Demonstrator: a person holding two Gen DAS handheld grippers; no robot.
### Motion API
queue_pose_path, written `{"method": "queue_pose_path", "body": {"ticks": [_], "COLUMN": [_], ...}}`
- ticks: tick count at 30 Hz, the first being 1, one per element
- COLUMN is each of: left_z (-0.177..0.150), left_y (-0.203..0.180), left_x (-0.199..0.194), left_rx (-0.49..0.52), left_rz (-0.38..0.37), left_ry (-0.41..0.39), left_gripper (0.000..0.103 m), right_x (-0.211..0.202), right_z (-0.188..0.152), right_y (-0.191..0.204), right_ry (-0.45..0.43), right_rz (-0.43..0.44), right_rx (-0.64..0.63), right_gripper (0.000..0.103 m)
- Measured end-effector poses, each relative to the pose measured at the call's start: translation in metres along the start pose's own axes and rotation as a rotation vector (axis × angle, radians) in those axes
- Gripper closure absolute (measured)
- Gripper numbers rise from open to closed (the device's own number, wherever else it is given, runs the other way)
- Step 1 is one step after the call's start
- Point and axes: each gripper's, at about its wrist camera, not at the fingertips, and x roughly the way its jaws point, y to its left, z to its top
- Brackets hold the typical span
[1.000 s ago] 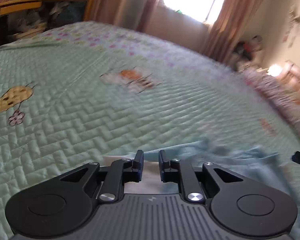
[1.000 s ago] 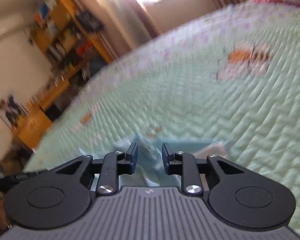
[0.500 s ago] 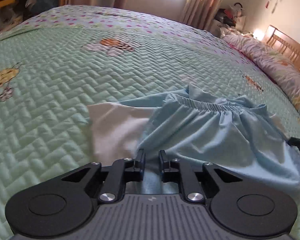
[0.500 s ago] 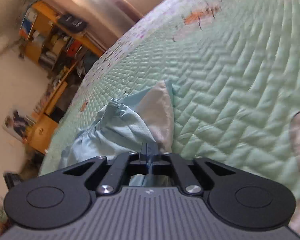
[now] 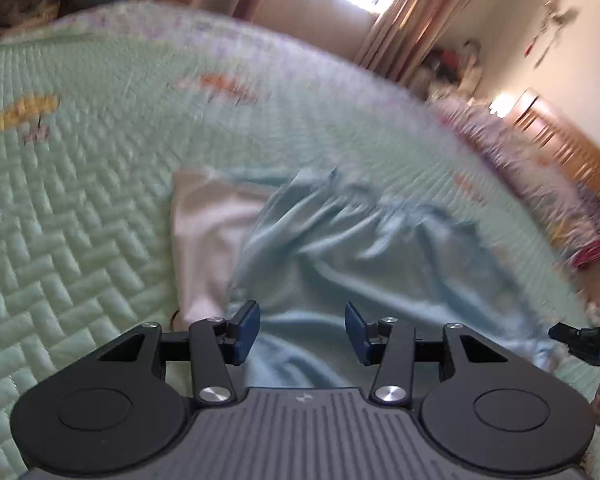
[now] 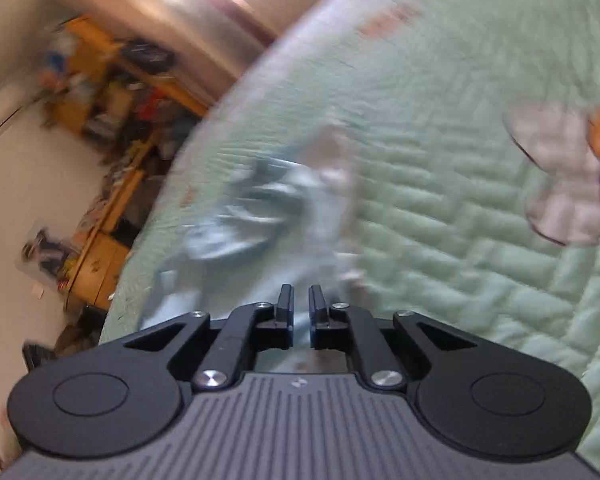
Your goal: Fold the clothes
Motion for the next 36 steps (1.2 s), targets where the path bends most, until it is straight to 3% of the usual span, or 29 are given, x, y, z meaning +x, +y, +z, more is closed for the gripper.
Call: {"method": "queue_pose_path", "body": {"ticks": [3,5,7,9,10,12,13,17,19,21,24,25,27,29,32,34,36], "left_z": [-0.01,-0.017,-0.025,-0.032,-0.035,-0.037,-0.038,-0.039,-0.038,-0.036,-0.034,-0.033,-0.029,-0.024,-0.015,-0.009,-0.008], "left_y": [-0.014,-0.031,-0.039,-0.032,-0.029,-0.023,-0.02,-0.01,-0.002,0.009,0.029,0.037,0.052,0.059,0.068,0.074,0.081], "left_x": [0.001,0.011,0.026,0.034,0.036,0.036,0.034,0.024,0.007,-0.017,-0.04,-0.039,-0.033,-0.028,-0.02,-0.009,0.002], "left_rx": [-0.034,-0.005,0.005,-0.008,-0.011,-0.027,-0.038,-0.094,-0.137,-0.181,-0.23,-0.254,-0.3,-0.309,-0.307,-0.308,-0.319], "left_rz": [-0.089,-0.109,-0.069,-0.057,-0.062,-0.074,-0.081,-0.108,-0.135,-0.16,-0.093,-0.075,-0.046,-0.031,-0.024,-0.029,-0.039], "left_ry": [0.013,0.033,0.073,0.091,0.091,0.087,0.084,0.057,-0.005,-0.103,-0.203,-0.193,-0.163,-0.166,-0.185,-0.175,-0.152], "left_gripper": [0.045,0.043,0.035,0.036,0.036,0.036,0.036,0.036,0.036,0.035,0.024,0.023,0.024,0.024,0.023,0.022,0.022], "right_x": [0.013,0.033,0.056,0.088,0.104,0.14,0.152,0.156,0.156,0.151,0.136,0.136,0.141,0.153,0.142,0.132,0.122], "right_z": [-0.008,-0.011,-0.016,-0.026,-0.034,-0.052,-0.059,-0.058,-0.057,-0.052,-0.049,-0.049,-0.051,-0.056,-0.062,-0.069,-0.094], "right_y": [0.034,0.051,0.066,0.075,0.076,0.069,0.063,0.061,0.067,0.072,0.086,0.089,0.095,0.098,0.123,0.152,0.184], "right_ry": [-0.007,0.007,0.035,0.099,0.146,0.247,0.273,0.254,0.267,0.263,0.209,0.202,0.207,0.239,0.172,0.117,0.078], "right_rz": [0.165,0.309,0.453,0.516,0.494,0.336,0.272,0.24,0.217,0.24,0.31,0.299,0.246,0.119,0.082,0.041,-0.009], "right_rx": [0.042,0.11,0.184,0.214,0.209,0.172,0.148,0.12,0.09,0.098,0.069,0.045,-0.008,-0.09,-0.234,-0.405,-0.672], "right_gripper": [0.087,0.087,0.087,0.088,0.088,0.089,0.1,0.103,0.102,0.098,0.082,0.073,0.071,0.081,0.079,0.074,0.062]}}
